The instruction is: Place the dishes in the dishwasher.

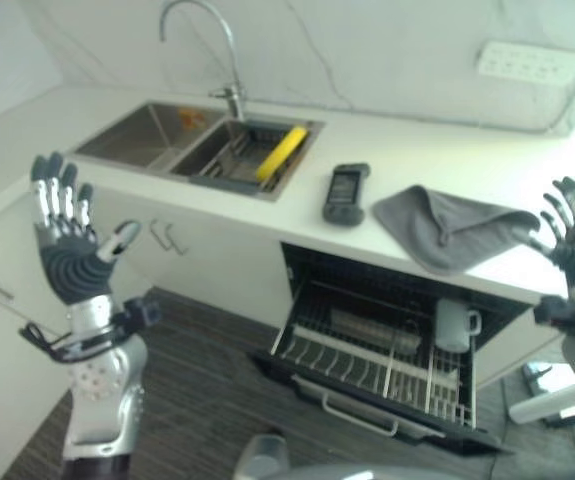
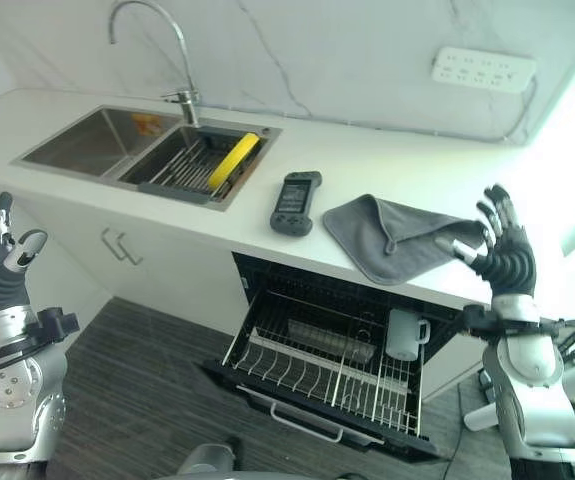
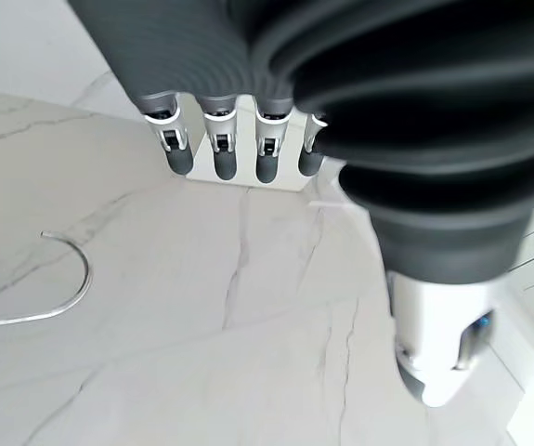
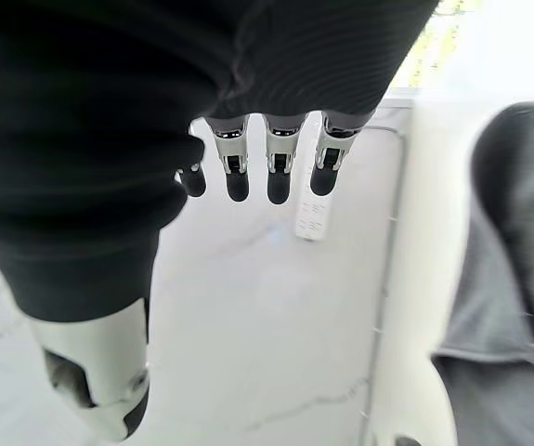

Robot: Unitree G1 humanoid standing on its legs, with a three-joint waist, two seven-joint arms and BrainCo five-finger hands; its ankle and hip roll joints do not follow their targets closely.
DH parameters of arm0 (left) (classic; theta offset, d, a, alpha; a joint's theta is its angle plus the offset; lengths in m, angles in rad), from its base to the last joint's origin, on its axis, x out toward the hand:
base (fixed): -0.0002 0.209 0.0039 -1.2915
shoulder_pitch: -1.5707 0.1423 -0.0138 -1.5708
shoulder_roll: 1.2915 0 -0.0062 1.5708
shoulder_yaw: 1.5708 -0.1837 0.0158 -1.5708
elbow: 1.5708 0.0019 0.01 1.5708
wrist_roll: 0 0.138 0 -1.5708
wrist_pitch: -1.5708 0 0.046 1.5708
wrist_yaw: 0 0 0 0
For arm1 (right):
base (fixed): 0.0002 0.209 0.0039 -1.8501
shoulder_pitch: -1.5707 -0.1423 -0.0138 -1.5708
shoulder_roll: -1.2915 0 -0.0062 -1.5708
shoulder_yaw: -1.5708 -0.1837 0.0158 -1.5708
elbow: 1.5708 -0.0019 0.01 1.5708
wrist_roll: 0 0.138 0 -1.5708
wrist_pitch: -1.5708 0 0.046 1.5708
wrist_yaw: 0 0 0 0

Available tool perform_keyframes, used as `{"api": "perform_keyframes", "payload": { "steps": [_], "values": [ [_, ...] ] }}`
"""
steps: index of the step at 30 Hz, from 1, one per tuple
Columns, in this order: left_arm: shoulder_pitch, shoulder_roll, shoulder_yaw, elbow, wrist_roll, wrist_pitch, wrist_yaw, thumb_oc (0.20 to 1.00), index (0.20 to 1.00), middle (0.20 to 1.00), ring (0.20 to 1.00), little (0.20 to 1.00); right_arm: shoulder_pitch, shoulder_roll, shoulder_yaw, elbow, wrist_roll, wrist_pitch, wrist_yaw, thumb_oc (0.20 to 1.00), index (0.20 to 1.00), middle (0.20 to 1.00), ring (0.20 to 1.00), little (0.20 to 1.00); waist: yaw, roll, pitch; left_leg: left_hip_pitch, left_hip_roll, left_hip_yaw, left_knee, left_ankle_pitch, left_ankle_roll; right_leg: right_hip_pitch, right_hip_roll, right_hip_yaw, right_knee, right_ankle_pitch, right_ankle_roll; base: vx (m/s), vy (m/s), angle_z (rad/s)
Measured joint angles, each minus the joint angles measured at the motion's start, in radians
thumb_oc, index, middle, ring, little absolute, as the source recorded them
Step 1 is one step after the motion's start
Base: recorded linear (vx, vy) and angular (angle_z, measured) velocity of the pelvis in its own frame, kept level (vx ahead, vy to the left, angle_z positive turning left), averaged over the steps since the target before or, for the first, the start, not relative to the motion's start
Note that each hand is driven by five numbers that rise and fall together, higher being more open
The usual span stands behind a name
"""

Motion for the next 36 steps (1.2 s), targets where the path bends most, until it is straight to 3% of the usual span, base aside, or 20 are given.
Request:
{"api": "perform_keyframes", "payload": {
  "steps": [3,4,5,6,9,10,12,13,15,16,19,24,26,27,28,29,31,33,35,36],
  "values": [
    [-0.033,0.007,-0.002,0.017,0.011,-0.010,0.004,1.000,1.000,1.000,1.000,1.000,-0.027,0.001,-0.002,-0.002,-0.002,0.011,-0.023,1.000,1.000,1.000,1.000,1.000,-0.039,0.035,-0.006,0.100,-0.009,0.100,-0.173,0.008,-0.001,-0.001,-0.042,0.027,-0.022,0.024,0.052,0.00,0.491,-0.45],
    [-0.058,0.017,0.000,0.024,0.010,-0.010,0.003,1.000,1.000,1.000,1.000,1.000,-0.024,0.018,-0.005,-0.004,-0.003,0.011,-0.037,1.000,1.000,1.000,1.000,1.000,-0.053,0.046,-0.004,0.110,-0.028,0.126,-0.173,0.040,-0.047,0.001,-0.056,0.027,-0.026,0.035,0.071,0.03,0.344,-0.21],
    [-0.095,0.031,-0.004,0.033,-0.001,-0.001,-0.009,1.000,1.000,1.000,1.000,1.000,0.023,0.067,-0.006,-0.018,-0.002,0.011,-0.047,1.000,1.000,1.000,1.000,1.000,-0.055,-0.002,0.004,0.121,-0.095,0.138,-0.167,0.044,-0.030,0.005,-0.116,0.010,-0.022,0.065,0.089,0.01,0.493,0.04],
    [-0.129,0.058,-0.007,0.028,-0.014,0.005,-0.033,1.000,1.000,1.000,1.000,1.000,0.119,0.129,-0.008,-0.049,-0.007,0.009,-0.049,1.000,1.000,1.000,1.000,1.000,-0.077,-0.064,0.002,0.121,-0.174,0.140,-0.165,0.029,0.020,-0.014,-0.197,-0.066,0.010,0.145,0.063,-0.01,0.484,0.08],
    [-0.115,0.105,-0.004,0.016,0.002,0.017,-0.030,1.000,1.000,1.000,1.000,1.000,0.112,0.222,0.002,-0.055,-0.020,0.003,-0.034,1.000,1.000,1.000,1.000,1.000,-0.067,-0.057,0.003,0.131,-0.228,0.201,-0.146,0.002,0.106,-0.106,-0.261,-0.139,0.094,0.339,0.054,-0.07,0.444,-0.38],
    [-0.099,0.114,0.012,0.012,0.004,0.019,-0.031,1.000,1.000,1.000,1.000,1.000,0.090,0.220,0.017,-0.054,-0.033,0.003,-0.023,1.000,1.000,1.000,1.000,1.000,-0.056,-0.035,0.004,0.132,-0.234,0.235,-0.152,-0.010,0.141,-0.140,-0.247,-0.145,0.146,0.319,0.075,-0.07,0.395,-0.90],
    [-0.087,0.109,0.008,0.013,0.004,0.027,-0.028,1.000,1.000,1.000,1.000,1.000,0.094,0.191,0.034,-0.057,-0.041,0.001,-0.015,1.000,1.000,1.000,1.000,1.000,-0.056,-0.008,0.004,0.140,-0.230,0.245,-0.155,-0.008,0.176,-0.182,-0.145,-0.145,0.365,0.059,0.102,-0.08,0.267,-0.37],
    [-0.083,0.103,0.000,0.016,0.005,0.027,-0.019,1.000,1.000,1.000,1.000,1.000,0.116,0.160,0.044,-0.061,-0.041,-0.006,-0.014,1.000,1.000,1.000,1.000,1.000,-0.056,0.003,0.003,0.121,-0.219,0.240,-0.137,-0.014,0.185,-0.216,-0.048,-0.094,0.509,-0.077,0.075,-0.08,0.086,-0.02],
    [-0.074,0.088,-0.003,0.025,0.006,0.024,-0.004,1.000,1.000,1.000,1.000,1.000,0.130,0.134,0.042,-0.054,-0.040,-0.020,-0.009,1.000,1.000,1.000,1.000,1.000,-0.056,-0.005,-0.001,0.111,-0.229,0.241,-0.134,-0.009,0.186,-0.215,0.076,-0.049,0.527,-0.167,0.022,-0.06,0.026,0.01],
    [-0.070,0.074,-0.009,0.029,0.012,0.021,0.010,1.000,1.000,1.000,1.000,1.000,0.130,0.128,0.042,-0.039,-0.038,-0.035,-0.008,1.000,1.000,1.000,1.000,1.000,-0.056,-0.013,-0.005,0.108,-0.238,0.241,-0.134,-0.008,0.189,-0.209,0.115,-0.044,0.485,-0.188,0.017,-0.02,-0.050,-0.02],
    [-0.040,0.070,-0.021,0.011,0.024,0.020,0.013,1.000,1.000,1.000,1.000,1.000,0.139,0.128,0.037,-0.022,-0.037,-0.056,-0.008,1.000,1.000,1.000,1.000,1.000,-0.050,-0.041,-0.022,0.108,-0.270,0.240,-0.134,-0.002,0.183,-0.113,0.134,-0.075,0.272,-0.205,-0.027,0.02,-0.129,0.04],
    [0.036,0.066,-0.014,-0.020,0.023,0.013,-0.021,1.000,1.000,1.000,1.000,1.000,0.178,0.123,0.041,-0.012,-0.036,-0.079,-0.008,1.000,1.000,1.000,1.000,1.000,-0.053,0.001,-0.055,0.110,-0.262,0.214,-0.146,0.011,0.159,-0.036,0.176,-0.055,0.121,-0.167,-0.050,-0.02,-0.150,0.16],
    [0.033,0.067,-0.015,-0.023,0.022,0.014,-0.033,1.000,1.000,1.000,1.000,1.000,0.169,0.120,0.042,0.007,-0.036,-0.078,-0.013,1.000,1.000,1.000,1.000,1.000,-0.039,0.002,-0.055,0.073,-0.259,0.221,-0.076,0.022,0.145,-0.019,0.178,-0.060,0.086,-0.142,-0.067,-0.16,-0.045,0.18],
    [0.020,0.066,-0.022,-0.021,0.016,0.017,-0.044,1.000,1.000,1.000,1.000,1.000,0.168,0.119,0.041,0.007,-0.036,-0.076,-0.020,1.000,1.000,1.000,1.000,1.000,-0.040,-0.023,-0.053,0.000,-0.274,0.224,0.022,0.049,0.097,-0.022,0.154,-0.081,0.077,-0.121,-0.083,-0.18,0.061,0.39],
    [0.000,0.058,-0.030,-0.022,0.007,0.019,-0.056,1.000,1.000,1.000,1.000,1.000,0.159,0.110,0.037,0.003,-0.036,-0.073,-0.029,1.000,1.000,1.000,1.000,1.000,-0.047,-0.054,-0.041,-0.064,-0.288,0.225,0.103,0.102,0.012,-0.045,0.112,-0.108,0.078,-0.104,-0.097,-0.12,0.138,0.44],
    [-0.013,0.057,-0.033,-0.028,0.005,0.018,-0.065,1.000,1.000,1.000,1.000,1.000,0.139,0.082,0.036,-0.005,-0.036,-0.073,-0.031,1.000,1.000,1.000,1.000,1.000,-0.049,-0.063,-0.025,-0.130,-0.268,0.238,0.251,0.073,-0.013,-0.034,0.099,-0.122,0.050,-0.080,-0.097,-0.08,0.218,0.22],
    [-0.011,0.055,-0.031,-0.028,0.004,0.015,-0.070,1.000,1.000,1.000,1.000,1.000,0.105,0.041,0.030,-0.004,-0.035,-0.070,-0.031,1.000,1.000,1.000,1.000,1.000,-0.056,-0.039,-0.021,-0.107,-0.188,0.205,0.304,0.015,-0.022,-0.021,0.103,-0.109,0.040,-0.068,-0.094,-0.01,0.362,-0.11],
    [-0.010,0.044,-0.017,-0.026,-0.002,-0.012,-0.065,1.000,1.000,1.000,1.000,1.000,0.094,0.005,-0.002,0.003,-0.016,-0.036,-0.031,1.000,1.000,1.000,1.000,1.000,-0.074,-0.020,-0.019,0.040,-0.021,0.111,0.050,0.000,-0.032,-0.042,0.140,-0.023,0.040,-0.060,-0.076,0.02,0.457,-0.50],
    [-0.011,0.039,-0.016,-0.024,-0.008,-0.013,-0.051,1.000,1.000,1.000,1.000,1.000,0.084,0.001,-0.008,0.009,-0.007,-0.028,-0.031,1.000,1.000,1.000,1.000,1.000,-0.082,-0.013,-0.017,0.116,0.063,0.081,-0.088,0.007,-0.042,-0.064,0.160,0.015,0.041,-0.054,-0.066,0.01,0.388,-0.58],
    [-0.021,0.039,-0.022,-0.019,-0.007,-0.013,-0.039,1.000,1.000,1.000,1.000,1.000,0.077,0.002,-0.016,0.009,0.002,-0.027,-0.036,1.000,1.000,1.000,1.000,1.000,-0.092,-0.009,-0.015,0.137,0.100,0.111,-0.137,0.017,-0.058,-0.078,0.161,0.029,0.039,-0.052,-0.049,0.01,0.507,-0.41]
  ]
}}
